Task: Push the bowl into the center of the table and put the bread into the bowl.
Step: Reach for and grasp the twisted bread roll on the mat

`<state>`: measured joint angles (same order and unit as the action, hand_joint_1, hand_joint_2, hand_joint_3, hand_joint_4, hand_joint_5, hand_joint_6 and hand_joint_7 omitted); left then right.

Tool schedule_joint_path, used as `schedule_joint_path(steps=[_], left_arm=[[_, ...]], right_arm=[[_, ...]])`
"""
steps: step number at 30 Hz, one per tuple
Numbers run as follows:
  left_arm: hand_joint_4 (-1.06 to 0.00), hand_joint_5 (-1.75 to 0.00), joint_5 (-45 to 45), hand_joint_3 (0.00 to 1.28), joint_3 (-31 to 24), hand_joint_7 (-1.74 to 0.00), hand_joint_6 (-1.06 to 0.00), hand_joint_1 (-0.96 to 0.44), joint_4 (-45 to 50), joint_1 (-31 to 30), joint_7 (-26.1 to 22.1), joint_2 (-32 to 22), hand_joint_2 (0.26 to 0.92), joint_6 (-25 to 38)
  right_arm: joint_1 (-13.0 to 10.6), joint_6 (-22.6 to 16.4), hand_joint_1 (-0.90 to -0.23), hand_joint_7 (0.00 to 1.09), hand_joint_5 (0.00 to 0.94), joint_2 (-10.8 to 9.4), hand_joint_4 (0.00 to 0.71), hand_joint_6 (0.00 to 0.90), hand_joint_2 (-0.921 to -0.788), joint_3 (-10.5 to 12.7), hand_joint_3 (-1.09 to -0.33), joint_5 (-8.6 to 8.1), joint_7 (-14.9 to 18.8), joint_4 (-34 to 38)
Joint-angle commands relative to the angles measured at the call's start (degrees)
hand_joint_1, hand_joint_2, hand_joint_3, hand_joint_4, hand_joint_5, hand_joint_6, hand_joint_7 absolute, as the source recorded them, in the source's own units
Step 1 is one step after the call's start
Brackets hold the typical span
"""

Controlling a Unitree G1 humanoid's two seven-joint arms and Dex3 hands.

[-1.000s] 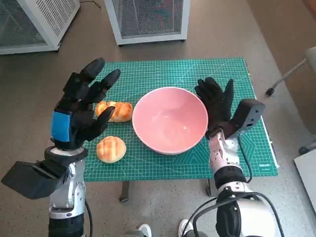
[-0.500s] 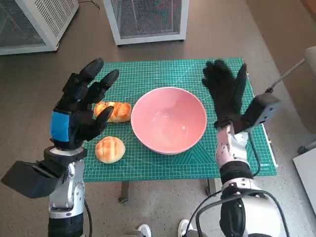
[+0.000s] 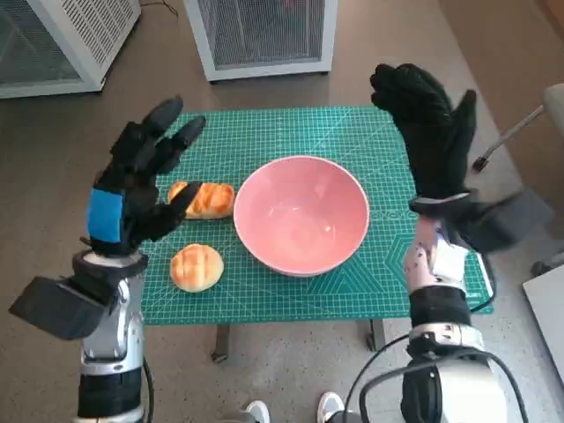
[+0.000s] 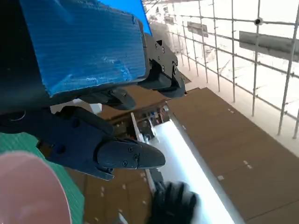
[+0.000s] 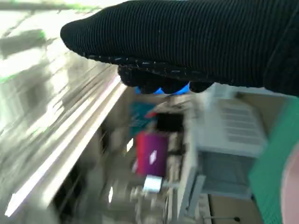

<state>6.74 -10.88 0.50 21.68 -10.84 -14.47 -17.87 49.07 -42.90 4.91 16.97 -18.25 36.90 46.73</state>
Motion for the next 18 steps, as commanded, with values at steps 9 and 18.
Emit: schedule_joint_path(steps=[9, 18], left_arm=[[-0.43, 0.0, -12.5, 0.17, 1.7, -0.23, -0.34, -0.49, -1.2, 3.5, 3.2, -6.0, 0.921, 0.2], [-0.43, 0.0, -23.5, 0.08, 4.7, -0.26, -0.38, -0.5, -1.0, 5.5, 4.6, -10.5, 0.92, 2.8]], right_arm=[[-9.0, 5.1, -0.486, 0.64, 0.018, 1.0, 0.393, 0.103, -0.921, -4.5, -0.482, -4.08, 2.0, -18.4], [-10.9, 6.1, -0.475, 0.63, 0.018, 1.7, 0.401, 0.088, -0.921, -5.4, -0.459, -4.15, 0.9, -21.9]])
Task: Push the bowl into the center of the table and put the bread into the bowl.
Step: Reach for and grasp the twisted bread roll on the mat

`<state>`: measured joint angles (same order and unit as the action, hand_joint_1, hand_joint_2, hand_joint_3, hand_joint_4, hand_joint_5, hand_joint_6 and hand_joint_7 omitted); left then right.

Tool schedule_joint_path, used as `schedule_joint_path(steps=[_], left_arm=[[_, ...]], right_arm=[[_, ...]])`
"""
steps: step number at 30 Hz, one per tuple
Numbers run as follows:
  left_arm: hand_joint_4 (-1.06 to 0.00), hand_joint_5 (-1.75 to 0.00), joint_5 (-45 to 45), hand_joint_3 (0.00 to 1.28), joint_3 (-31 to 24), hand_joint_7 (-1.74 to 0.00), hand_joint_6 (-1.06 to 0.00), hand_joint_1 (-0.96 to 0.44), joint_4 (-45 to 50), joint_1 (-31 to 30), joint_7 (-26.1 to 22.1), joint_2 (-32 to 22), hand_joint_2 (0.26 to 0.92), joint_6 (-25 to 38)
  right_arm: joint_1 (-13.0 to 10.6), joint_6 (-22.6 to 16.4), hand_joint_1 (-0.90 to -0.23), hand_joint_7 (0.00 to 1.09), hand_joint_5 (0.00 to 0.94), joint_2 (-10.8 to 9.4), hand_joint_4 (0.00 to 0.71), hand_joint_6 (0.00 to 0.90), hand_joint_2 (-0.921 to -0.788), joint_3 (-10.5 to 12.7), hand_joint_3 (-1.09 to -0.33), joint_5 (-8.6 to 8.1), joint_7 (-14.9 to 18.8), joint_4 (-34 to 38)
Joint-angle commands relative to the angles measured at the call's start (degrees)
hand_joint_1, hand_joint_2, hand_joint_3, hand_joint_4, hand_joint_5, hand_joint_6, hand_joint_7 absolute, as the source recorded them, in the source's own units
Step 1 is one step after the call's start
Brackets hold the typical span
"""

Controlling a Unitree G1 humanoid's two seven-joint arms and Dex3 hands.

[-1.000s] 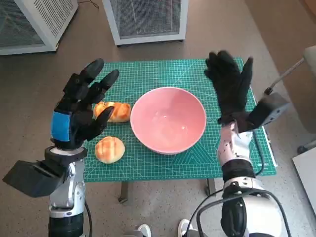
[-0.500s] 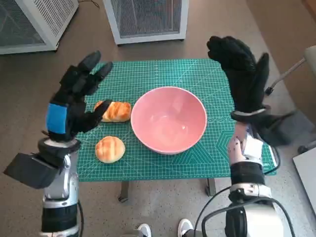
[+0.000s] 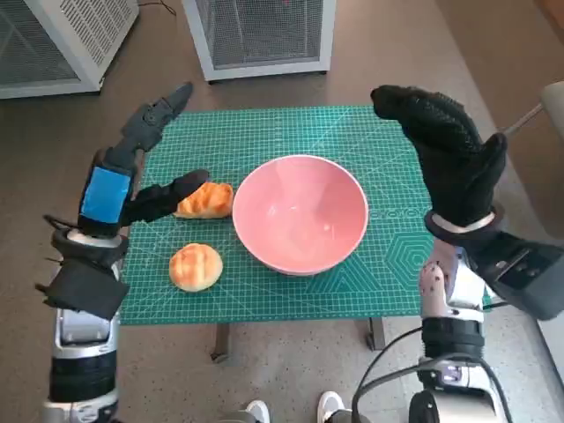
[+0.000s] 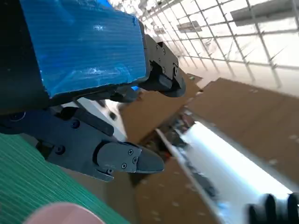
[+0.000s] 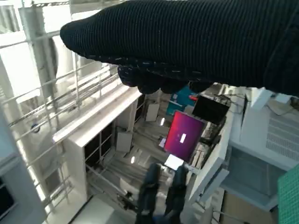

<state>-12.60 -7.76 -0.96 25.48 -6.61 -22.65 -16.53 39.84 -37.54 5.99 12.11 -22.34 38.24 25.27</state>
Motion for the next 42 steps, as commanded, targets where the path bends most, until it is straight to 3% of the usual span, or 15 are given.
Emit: schedule_joint_path(steps=[1, 14, 21, 42], left_arm=[[-0.42, 0.0, -5.0, 0.07, 2.0, -0.27, -0.38, -0.5, 0.5, 1.8, 0.3, -2.7, 0.918, 1.9], [-0.39, 0.0, -12.4, 0.0, 6.9, -0.3, -0.42, -0.46, 0.2, 4.0, -5.6, -8.8, 0.859, 9.0], [-0.37, 0.0, -13.4, 0.0, 9.4, -0.2, -0.45, -0.4, -1.4, 5.3, -9.9, -10.4, 0.825, 13.5], [-0.24, 0.0, -15.3, 0.0, 15.9, -0.06, -0.43, -0.18, -11.2, 11.1, -21.9, -13.7, 0.771, 26.8]], right_arm=[[-1.7, 0.8, -0.473, 0.63, 0.018, 0.7, 0.401, 0.083, -0.921, -0.5, -0.461, -0.05, -0.5, -0.4], [-2.4, 0.2, -0.471, 0.6, 0.005, 1.0, 0.385, 0.045, -0.921, -1.2, -0.491, 0.47, -1.4, -0.1], [-2.5, 0.6, -0.472, 0.6, 0.003, 0.8, 0.382, 0.044, -0.921, -1.4, -0.495, 0.27, -1.8, 0.0], [-3.6, 3.0, -0.484, 0.61, 0.002, -0.1, 0.381, 0.043, -0.921, -2.0, -0.489, -1.94, -1.5, -1.2]])
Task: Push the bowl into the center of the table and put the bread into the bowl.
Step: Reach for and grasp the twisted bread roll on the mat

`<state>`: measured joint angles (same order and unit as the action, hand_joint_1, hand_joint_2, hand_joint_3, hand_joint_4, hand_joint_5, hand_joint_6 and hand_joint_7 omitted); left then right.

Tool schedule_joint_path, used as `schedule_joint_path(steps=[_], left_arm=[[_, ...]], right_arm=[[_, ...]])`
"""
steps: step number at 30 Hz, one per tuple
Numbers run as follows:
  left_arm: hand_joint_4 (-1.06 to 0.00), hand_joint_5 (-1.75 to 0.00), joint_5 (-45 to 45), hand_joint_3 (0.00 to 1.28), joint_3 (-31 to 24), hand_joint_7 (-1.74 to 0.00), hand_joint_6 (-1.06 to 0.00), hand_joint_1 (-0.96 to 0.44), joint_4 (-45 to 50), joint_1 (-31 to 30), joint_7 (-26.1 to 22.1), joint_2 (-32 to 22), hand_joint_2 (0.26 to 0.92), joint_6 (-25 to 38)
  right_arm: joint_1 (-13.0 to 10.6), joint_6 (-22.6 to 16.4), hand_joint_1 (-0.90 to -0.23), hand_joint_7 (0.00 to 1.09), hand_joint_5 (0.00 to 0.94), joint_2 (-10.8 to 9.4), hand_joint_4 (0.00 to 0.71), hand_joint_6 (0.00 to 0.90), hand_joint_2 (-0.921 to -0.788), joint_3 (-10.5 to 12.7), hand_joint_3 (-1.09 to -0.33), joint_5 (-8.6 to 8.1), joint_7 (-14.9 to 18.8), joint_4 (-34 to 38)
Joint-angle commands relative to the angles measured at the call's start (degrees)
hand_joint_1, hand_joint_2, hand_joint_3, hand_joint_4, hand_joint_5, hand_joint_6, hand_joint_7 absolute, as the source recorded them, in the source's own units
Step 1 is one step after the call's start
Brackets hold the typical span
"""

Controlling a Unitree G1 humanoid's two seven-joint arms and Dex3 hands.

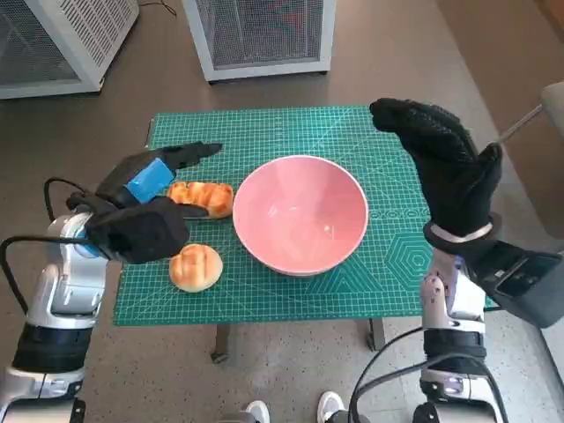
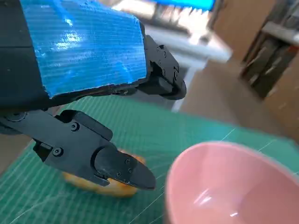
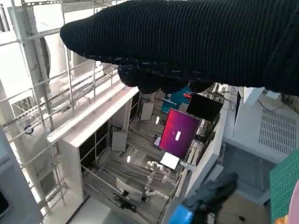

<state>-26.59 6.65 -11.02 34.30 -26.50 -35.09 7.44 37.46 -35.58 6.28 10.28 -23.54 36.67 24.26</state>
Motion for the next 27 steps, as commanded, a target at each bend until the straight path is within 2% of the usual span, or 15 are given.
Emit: schedule_joint_path(steps=[1, 7, 13, 27], left_arm=[[-0.23, 0.0, -1.7, 0.0, 2.0, -0.05, -0.42, -0.17, -1.6, 2.7, -2.4, -1.4, 0.771, 3.7], [-0.19, 0.0, -5.0, 0.0, 5.4, -0.02, -0.37, -0.14, -4.5, 5.2, -3.9, -1.2, 0.759, 8.0], [-0.17, 0.0, -7.5, 0.0, 8.2, 0.0, -0.34, -0.13, -9.0, 7.7, -2.7, 0.1, 0.754, 10.2], [-0.16, 0.0, -8.5, 0.0, 11.6, 0.0, -0.33, -0.12, -20.6, 12.0, 2.7, 2.9, 0.752, 7.5]], right_arm=[[-1.3, 1.2, -0.484, 0.61, 0.002, -0.4, 0.381, 0.043, -0.921, -0.2, -0.488, -0.83, 0.0, -0.2], [-1.6, 1.7, -0.482, 0.61, 0.002, -0.6, 0.382, 0.043, -0.921, -0.4, -0.478, -1.27, -0.1, -0.6], [-1.7, 1.8, -0.49, 0.61, 0.002, -0.7, 0.383, 0.043, -0.921, -0.4, -0.475, -1.57, 0.3, -0.5], [-2.3, 2.0, -0.474, 0.61, 0.0, -0.8, 0.363, 0.023, -0.921, -0.9, -0.48, -1.35, 0.7, -0.8]])
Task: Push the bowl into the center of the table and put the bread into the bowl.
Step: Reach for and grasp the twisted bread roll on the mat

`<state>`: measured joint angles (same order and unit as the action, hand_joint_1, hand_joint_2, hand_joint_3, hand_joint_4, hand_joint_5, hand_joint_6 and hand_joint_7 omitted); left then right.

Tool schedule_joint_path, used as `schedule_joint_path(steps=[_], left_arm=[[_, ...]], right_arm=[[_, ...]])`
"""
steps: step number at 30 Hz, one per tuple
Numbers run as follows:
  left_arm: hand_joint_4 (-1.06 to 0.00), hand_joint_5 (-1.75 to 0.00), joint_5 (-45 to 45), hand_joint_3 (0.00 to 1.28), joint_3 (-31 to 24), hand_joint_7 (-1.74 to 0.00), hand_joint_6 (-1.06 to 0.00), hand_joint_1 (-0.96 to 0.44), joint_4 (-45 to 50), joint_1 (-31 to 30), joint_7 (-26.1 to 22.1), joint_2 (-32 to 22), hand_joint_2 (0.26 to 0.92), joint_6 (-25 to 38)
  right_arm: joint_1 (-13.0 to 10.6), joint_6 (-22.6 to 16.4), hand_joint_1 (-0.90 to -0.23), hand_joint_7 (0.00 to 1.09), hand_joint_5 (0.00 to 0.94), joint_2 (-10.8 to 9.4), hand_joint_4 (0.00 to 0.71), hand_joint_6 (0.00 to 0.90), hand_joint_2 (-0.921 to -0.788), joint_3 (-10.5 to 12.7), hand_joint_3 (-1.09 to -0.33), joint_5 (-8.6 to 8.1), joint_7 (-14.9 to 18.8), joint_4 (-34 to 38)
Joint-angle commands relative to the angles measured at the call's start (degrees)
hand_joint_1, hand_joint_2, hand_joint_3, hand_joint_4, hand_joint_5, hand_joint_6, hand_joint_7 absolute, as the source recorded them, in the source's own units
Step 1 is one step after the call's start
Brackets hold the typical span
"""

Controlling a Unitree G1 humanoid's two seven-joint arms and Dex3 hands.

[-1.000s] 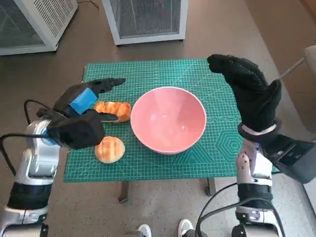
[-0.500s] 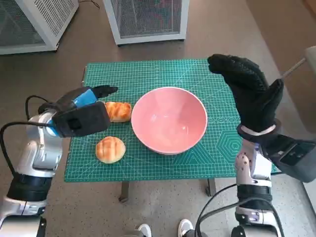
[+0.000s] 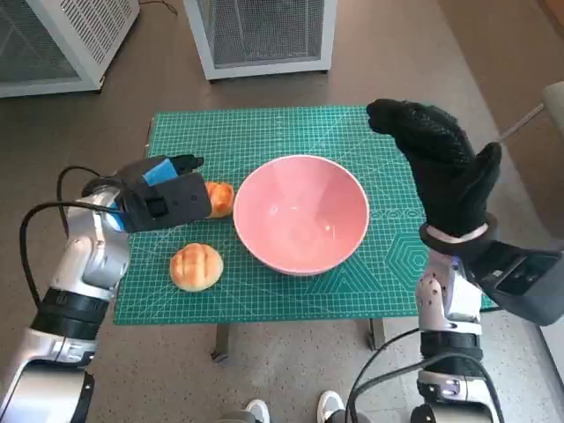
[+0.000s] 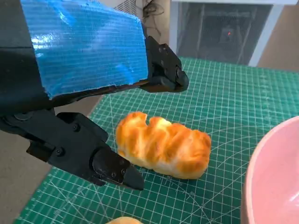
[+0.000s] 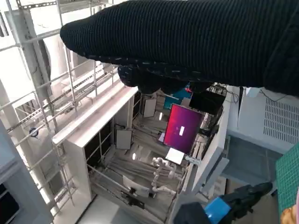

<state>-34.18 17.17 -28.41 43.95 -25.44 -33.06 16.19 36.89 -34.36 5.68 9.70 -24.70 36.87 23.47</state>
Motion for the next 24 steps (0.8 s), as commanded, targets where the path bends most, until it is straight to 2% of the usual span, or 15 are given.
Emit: schedule_joint_path(steps=[1, 17, 24], left_arm=[[-0.16, 0.0, -1.0, 0.0, 1.5, 0.0, -0.33, -0.12, -4.2, 2.8, 2.0, 1.2, 0.752, -1.3], [-0.17, 0.0, -2.4, 0.0, 5.4, -0.01, -0.35, -0.11, -19.5, 8.0, 9.5, 5.8, 0.755, -7.0], [-0.23, -0.02, -2.7, 0.01, 6.9, -0.03, -0.4, -0.07, -25.9, 9.6, 12.6, 7.4, 0.774, -9.5]], right_arm=[[-1.8, 0.8, -0.474, 0.61, 0.0, -0.1, 0.362, 0.021, -0.921, -0.4, -0.48, -0.19, 0.5, -0.2], [-2.6, 0.5, -0.464, 0.61, 0.0, -0.3, 0.347, 0.0, -0.921, -1.0, -0.472, -0.42, 1.1, -0.5], [-3.0, 0.5, -0.469, 0.61, 0.0, -0.2, 0.347, -0.001, -0.921, -1.0, -0.469, -0.6, 1.4, -0.9]])
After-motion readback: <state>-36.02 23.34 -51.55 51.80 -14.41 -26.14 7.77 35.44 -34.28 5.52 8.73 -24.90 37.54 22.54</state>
